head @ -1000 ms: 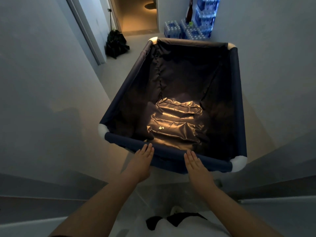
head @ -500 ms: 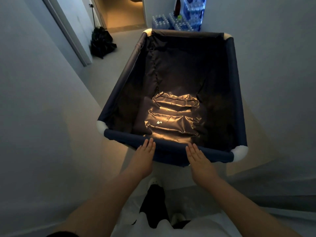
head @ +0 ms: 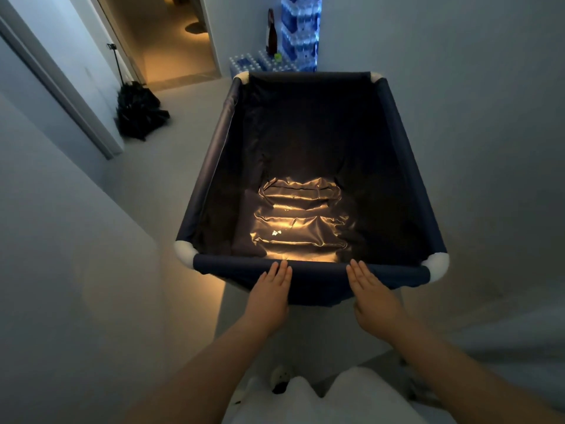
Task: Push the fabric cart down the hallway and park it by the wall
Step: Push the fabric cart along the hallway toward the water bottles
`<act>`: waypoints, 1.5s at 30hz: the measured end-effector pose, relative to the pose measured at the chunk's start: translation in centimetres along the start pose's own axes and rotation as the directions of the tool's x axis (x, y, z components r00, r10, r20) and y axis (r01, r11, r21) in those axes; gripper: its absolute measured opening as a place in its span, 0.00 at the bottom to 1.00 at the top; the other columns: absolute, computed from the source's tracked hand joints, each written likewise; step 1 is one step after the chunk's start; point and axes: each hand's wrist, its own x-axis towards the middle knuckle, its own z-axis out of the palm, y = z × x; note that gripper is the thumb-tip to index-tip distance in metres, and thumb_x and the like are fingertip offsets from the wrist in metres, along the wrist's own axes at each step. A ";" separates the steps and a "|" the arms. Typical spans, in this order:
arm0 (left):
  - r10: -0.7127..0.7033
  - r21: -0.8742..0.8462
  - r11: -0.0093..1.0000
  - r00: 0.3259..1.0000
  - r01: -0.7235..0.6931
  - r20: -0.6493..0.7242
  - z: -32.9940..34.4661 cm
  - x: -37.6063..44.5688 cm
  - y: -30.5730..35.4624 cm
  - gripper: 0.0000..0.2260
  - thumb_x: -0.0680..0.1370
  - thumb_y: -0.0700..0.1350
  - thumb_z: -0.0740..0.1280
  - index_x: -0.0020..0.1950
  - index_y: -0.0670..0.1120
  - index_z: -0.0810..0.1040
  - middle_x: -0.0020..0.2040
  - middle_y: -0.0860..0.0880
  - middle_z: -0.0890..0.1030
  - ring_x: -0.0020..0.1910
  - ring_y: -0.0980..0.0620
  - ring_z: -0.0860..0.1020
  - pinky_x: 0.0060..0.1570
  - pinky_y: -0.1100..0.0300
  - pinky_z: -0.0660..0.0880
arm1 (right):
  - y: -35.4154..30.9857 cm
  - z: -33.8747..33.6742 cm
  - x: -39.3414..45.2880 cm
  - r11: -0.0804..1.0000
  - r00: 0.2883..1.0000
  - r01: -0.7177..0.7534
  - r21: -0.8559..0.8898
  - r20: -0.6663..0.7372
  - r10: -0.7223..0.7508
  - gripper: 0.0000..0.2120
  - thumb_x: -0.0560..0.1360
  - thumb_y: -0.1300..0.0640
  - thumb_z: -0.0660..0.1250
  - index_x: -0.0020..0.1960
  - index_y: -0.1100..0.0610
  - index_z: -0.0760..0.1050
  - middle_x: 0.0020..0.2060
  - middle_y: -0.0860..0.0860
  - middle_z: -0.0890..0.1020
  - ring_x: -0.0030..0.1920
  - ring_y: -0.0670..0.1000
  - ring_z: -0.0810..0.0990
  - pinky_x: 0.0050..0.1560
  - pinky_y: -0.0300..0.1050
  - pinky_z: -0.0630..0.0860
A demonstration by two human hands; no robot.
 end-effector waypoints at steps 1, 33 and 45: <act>0.006 0.005 1.000 1.000 -0.006 0.001 -0.1 0.7 -0.3 0.31 0.80 0.45 0.58 0.76 0.42 0.43 0.78 0.44 0.43 0.76 0.46 0.44 0.73 0.52 0.47 | 0.1 -0.3 0.6 1.000 1.000 -0.006 -0.004 -0.006 0.006 0.33 0.79 0.57 0.54 0.76 0.60 0.37 0.77 0.55 0.38 0.76 0.53 0.37 0.74 0.44 0.41; -0.044 0.008 0.999 0.999 0.044 0.019 -6.6 19.4 -5.3 0.32 0.79 0.46 0.60 0.77 0.43 0.46 0.78 0.45 0.47 0.76 0.46 0.47 0.73 0.51 0.47 | 3.6 -7.7 19.4 0.988 0.986 -0.152 -0.007 0.065 0.152 0.32 0.81 0.54 0.53 0.76 0.64 0.39 0.77 0.59 0.43 0.77 0.57 0.42 0.76 0.48 0.47; -0.114 -0.163 0.982 0.988 0.096 -0.107 -8.9 20.1 -15.7 0.29 0.79 0.46 0.60 0.77 0.44 0.51 0.78 0.45 0.50 0.76 0.47 0.49 0.72 0.53 0.49 | -3.5 -9.8 27.9 0.989 0.999 -0.038 0.145 0.028 0.035 0.31 0.80 0.52 0.56 0.77 0.60 0.46 0.77 0.55 0.51 0.77 0.54 0.47 0.76 0.49 0.48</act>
